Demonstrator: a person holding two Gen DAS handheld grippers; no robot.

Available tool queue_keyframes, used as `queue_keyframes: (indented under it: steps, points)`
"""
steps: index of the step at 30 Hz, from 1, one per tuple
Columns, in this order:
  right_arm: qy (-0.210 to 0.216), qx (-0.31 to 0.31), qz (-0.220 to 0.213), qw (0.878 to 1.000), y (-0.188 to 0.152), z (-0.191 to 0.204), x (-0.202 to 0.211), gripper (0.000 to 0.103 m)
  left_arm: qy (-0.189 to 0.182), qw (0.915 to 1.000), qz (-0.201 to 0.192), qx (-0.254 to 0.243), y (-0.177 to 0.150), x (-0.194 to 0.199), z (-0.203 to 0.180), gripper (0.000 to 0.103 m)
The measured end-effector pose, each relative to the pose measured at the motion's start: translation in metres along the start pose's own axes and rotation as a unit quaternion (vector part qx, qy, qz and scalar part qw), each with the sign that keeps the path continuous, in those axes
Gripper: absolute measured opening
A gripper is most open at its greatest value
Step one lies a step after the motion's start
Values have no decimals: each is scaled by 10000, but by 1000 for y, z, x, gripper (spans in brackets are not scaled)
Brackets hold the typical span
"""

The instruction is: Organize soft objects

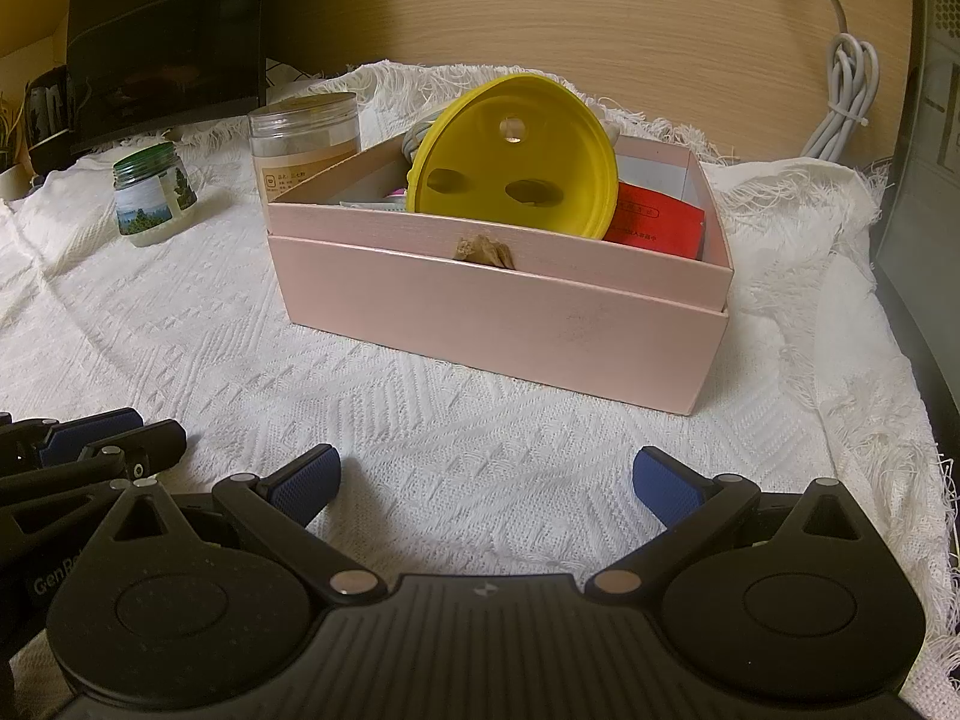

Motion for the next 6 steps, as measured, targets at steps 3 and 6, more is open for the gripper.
queue_keyframes:
  steps: [3,6]
  points:
    - [0,0,0,10000,0,0,0,103,2,10000,0,3,0,0,0,24]
    - [1,0,1,10000,0,0,0,103,29,10000,-3,-15,0,1,-1,24]
Point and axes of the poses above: each gripper's, at about its wrist camera, not at the fingertips, and x roughly against the way its jaws point, z to its left, y to its top, the point moved 5 cm from there along -x, roughly the way its jaws point, and after that the axes turned 12 degrees about y, right-handed, at the moved point
